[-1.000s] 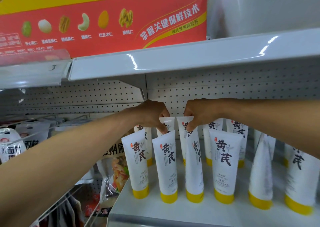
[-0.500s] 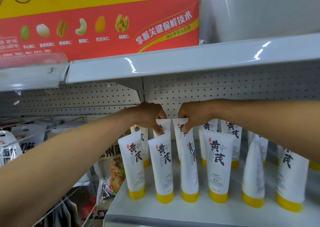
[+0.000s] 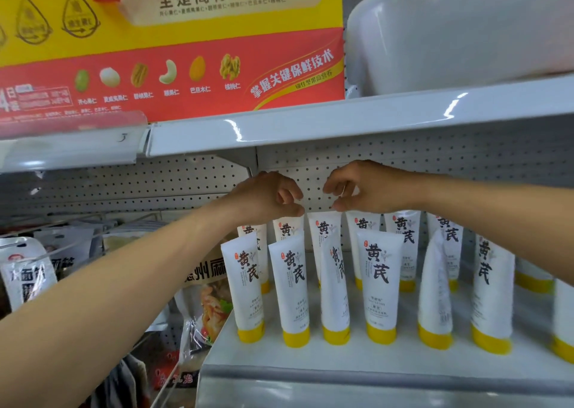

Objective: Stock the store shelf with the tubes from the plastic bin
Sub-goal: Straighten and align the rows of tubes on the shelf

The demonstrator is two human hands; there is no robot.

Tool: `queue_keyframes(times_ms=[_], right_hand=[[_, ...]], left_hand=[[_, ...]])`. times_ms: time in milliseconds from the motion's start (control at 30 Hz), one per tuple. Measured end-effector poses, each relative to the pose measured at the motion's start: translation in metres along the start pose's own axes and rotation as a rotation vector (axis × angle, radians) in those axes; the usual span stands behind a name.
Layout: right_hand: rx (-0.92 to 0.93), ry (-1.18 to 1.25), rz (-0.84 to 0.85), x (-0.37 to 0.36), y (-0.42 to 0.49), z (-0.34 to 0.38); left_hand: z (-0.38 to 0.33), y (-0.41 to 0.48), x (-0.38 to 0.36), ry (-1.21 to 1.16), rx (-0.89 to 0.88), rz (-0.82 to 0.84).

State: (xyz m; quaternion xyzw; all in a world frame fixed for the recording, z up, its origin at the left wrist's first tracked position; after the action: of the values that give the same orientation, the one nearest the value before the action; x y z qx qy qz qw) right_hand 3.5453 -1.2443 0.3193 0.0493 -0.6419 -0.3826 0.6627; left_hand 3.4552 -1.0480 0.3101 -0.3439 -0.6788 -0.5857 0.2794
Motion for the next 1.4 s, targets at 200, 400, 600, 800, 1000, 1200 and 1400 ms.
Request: queue_keyframes(times_ms=[200,400,600,800,1000,1200,1400], right_hand=[[0.001,-0.026,-0.212,0.02,-0.052,0.017],[0.034,0.039,-0.547,0.045,-0.122,0.036],[-0.07,0.154,-0.768,0.049,-0.196,0.022],[-0.264,0.32,-0.687,0.008,-0.248,0.002],[-0.295,0.301,-0.565,-0.037,-0.251,-0.007],[-0.279,0.206,-0.532,-0.011,-0.25,-0.018],[-0.137,-0.195,-0.622,0.064,-0.214,-0.018]], left_hand=[[-0.031,-0.052,0.029,0.101,-0.058,-0.286],[-0.066,-0.114,0.035,-0.095,-0.125,-0.54],[-0.11,-0.168,0.007,-0.34,-0.117,-0.568],[-0.138,-0.195,-0.048,-0.506,-0.017,-0.434],[-0.154,-0.193,-0.086,-0.566,0.137,-0.401],[-0.175,-0.151,-0.061,-0.33,-0.081,-0.446],[-0.194,-0.089,-0.026,0.097,-0.235,-0.316]])
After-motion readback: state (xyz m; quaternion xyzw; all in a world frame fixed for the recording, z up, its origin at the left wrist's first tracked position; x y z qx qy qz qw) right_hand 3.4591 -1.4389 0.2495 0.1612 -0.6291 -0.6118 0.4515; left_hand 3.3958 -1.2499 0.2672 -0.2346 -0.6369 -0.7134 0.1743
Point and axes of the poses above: each hand's wrist, its own y-axis towards the middle knuckle, its own x-axis out of the back of the hand, z = x × y, the point moved 1 cm from there along y, towards the middle knuckle, and after that the axes turned 13 degrees about -z, right-handed, at the moved point
